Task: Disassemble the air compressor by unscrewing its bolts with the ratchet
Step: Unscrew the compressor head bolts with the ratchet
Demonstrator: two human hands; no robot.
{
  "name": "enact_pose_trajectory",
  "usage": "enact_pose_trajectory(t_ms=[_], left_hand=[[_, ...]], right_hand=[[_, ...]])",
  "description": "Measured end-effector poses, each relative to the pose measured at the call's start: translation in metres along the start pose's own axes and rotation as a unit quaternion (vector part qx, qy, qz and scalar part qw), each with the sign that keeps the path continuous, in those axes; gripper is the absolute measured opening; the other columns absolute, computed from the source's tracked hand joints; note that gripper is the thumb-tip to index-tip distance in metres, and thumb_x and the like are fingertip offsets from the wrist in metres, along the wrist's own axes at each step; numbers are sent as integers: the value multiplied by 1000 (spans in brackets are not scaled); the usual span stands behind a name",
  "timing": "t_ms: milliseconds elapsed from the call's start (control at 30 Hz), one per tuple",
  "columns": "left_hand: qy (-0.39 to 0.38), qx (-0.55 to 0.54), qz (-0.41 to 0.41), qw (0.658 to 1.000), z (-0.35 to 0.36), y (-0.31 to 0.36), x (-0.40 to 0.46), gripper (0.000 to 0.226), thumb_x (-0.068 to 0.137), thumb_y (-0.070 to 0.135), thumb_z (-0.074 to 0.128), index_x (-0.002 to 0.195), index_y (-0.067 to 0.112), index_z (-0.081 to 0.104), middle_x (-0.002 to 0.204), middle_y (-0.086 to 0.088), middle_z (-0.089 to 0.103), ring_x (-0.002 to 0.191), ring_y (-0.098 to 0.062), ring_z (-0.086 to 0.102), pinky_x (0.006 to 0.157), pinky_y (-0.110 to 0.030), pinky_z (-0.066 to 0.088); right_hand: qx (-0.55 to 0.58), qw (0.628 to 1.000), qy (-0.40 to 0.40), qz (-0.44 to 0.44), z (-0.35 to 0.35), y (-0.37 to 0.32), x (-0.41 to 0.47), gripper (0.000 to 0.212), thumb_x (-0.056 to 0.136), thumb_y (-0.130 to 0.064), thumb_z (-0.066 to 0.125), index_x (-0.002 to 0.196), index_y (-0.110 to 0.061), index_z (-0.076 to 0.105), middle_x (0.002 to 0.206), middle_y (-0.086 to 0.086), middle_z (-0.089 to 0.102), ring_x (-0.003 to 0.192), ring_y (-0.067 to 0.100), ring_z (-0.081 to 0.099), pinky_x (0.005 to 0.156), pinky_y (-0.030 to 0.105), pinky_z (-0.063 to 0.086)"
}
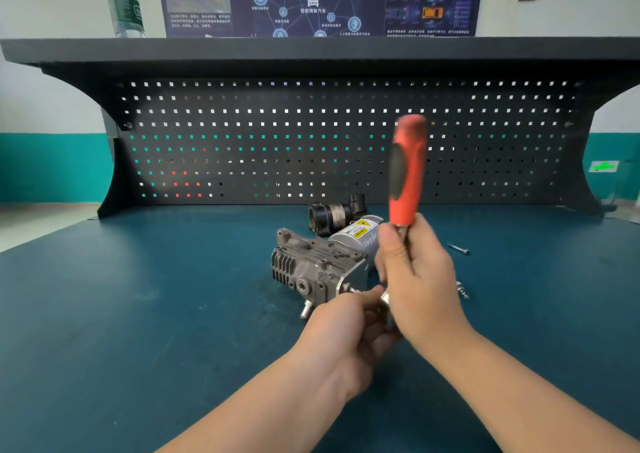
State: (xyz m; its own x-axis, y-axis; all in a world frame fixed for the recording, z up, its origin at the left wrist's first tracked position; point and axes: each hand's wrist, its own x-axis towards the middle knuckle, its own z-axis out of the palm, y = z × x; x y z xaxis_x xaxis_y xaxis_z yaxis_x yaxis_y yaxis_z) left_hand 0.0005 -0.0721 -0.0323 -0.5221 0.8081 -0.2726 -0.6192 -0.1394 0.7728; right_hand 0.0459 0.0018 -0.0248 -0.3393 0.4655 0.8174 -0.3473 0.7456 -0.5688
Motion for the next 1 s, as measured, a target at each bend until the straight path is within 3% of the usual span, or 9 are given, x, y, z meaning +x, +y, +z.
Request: enact_pose_trajectory(t_ms=[67, 133, 233, 300, 367, 533, 733, 900, 1000], left_hand=[[10, 0, 3, 1000, 0, -1, 2, 10, 90, 2, 55, 89, -2, 63, 66, -13, 66, 59, -21, 63, 59, -31, 58], [22, 2, 2, 1000, -1, -1, 3, 8, 89, 4, 57, 91, -1, 63, 75, -15, 69, 67, -24, 64, 63, -33, 57], [24, 3, 0, 1000, -1, -1, 4, 6, 89, 2, 57, 89, -1, 61, 78, -16, 69, 67, -24, 65, 64, -33, 58], [25, 6, -2, 1000, -1, 0, 3, 5, 89, 1, 57, 86, -1, 61, 80, -18, 69, 68, -25, 65, 68, -35, 57], [29, 9, -2, 1000, -1, 0, 3, 6, 89, 1, 57, 84, -1, 61, 80, -18, 68, 67, -24, 65, 67, -34, 57], [31, 6, 6, 999, 1, 0, 1, 7, 89, 1, 56, 83, -1, 60, 78, -17, 67, 66, -24, 63, 65, -34, 57], [19, 9, 13, 1000, 0, -1, 0, 11, 89, 5, 57, 83, 0, 63, 68, -14, 65, 58, -22, 63, 58, -31, 58], [-53, -20, 16, 998, -2, 0, -5, 34, 93, 10, 44, 72, 13, 70, 65, 0, 69, 59, -9, 67, 54, -19, 54], [-39, -29, 19, 999, -2, 1, -3, 30, 96, 8, 42, 76, 11, 64, 65, -2, 68, 59, -12, 66, 54, -20, 54]], right_hand=[[56, 988, 66, 130, -1, 6, 7, 29, 100, -29, 43, 72, -21, 41, 45, -11, 43, 42, 3, 37, 45, 17, 35], [100, 948, 117, 278, -2, 15, 13, 32, 100, -27, 43, 70, -17, 42, 41, -10, 43, 39, 4, 34, 44, 20, 31], [223, 830, 168, 483, -3, 28, 14, 31, 99, -29, 47, 71, -16, 47, 43, -5, 45, 41, 11, 34, 47, 25, 28], [256, 785, 172, 538, -3, 30, 13, 30, 98, -29, 49, 71, -16, 47, 49, -2, 46, 42, 13, 36, 47, 24, 29], [260, 785, 167, 537, -1, 30, 13, 30, 98, -30, 49, 72, -16, 47, 50, -2, 46, 45, 14, 36, 47, 25, 29], [208, 869, 153, 422, -1, 25, 14, 33, 99, -30, 45, 69, -17, 45, 38, -10, 43, 40, 9, 31, 46, 25, 26], [47, 996, 41, 56, -3, 7, 3, 26, 97, -34, 43, 74, -23, 42, 49, -11, 44, 47, 7, 40, 50, 20, 37], [-143, 945, -91, -279, -6, 0, -1, 14, 96, -34, 42, 89, -22, 44, 60, -16, 39, 50, 13, 40, 46, 26, 34], [-139, 953, -80, -256, -3, 1, -4, 13, 94, -34, 44, 85, -26, 43, 57, -17, 40, 47, 12, 38, 45, 29, 36]])
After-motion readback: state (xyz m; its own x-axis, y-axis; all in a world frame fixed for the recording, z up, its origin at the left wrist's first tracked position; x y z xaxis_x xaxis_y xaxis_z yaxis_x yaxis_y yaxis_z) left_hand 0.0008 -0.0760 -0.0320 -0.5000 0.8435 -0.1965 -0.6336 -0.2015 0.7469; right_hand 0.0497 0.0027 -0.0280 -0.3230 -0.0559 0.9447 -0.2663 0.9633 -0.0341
